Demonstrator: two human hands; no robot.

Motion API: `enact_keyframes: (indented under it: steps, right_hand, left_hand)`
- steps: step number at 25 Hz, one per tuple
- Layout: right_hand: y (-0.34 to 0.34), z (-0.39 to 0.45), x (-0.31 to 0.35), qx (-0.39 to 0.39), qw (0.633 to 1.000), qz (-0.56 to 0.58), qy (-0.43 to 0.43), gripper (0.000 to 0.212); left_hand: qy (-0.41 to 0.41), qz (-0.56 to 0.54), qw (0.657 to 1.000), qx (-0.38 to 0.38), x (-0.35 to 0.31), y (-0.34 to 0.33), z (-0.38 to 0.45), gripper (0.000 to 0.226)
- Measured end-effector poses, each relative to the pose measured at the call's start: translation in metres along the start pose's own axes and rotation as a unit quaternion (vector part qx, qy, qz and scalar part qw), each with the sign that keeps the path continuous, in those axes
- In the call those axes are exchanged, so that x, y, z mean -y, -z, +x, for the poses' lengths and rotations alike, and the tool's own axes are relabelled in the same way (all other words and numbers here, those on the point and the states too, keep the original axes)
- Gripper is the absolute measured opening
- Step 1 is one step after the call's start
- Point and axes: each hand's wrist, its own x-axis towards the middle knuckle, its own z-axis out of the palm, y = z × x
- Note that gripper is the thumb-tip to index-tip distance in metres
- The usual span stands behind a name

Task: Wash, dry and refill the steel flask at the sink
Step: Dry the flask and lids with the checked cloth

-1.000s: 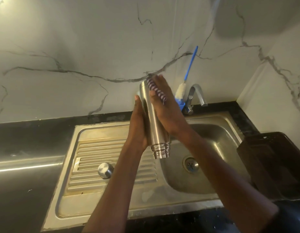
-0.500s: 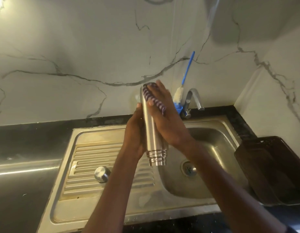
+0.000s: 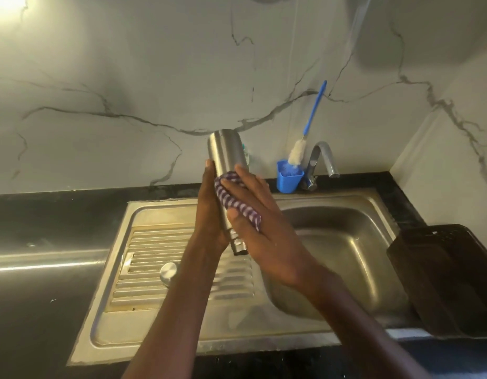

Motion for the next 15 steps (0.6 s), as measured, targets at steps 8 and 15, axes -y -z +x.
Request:
enact_keyframes:
  steps: [8, 15]
  right_hand:
    - [0.014, 0.067, -0.007, -0.074, 0.994, 0.054, -0.06, 0.058]
    - [-0.015, -0.035, -0.008, 0.02, 0.991, -0.133, 0.026, 0.055]
  left_hand:
    - [-0.035, 0.088, 0.993, -0.074, 0.003, -0.02, -0.016, 0.054]
    - [-0.009, 0.049, 0.995, -0.082, -0.012, -0.001, -0.007, 0.067]
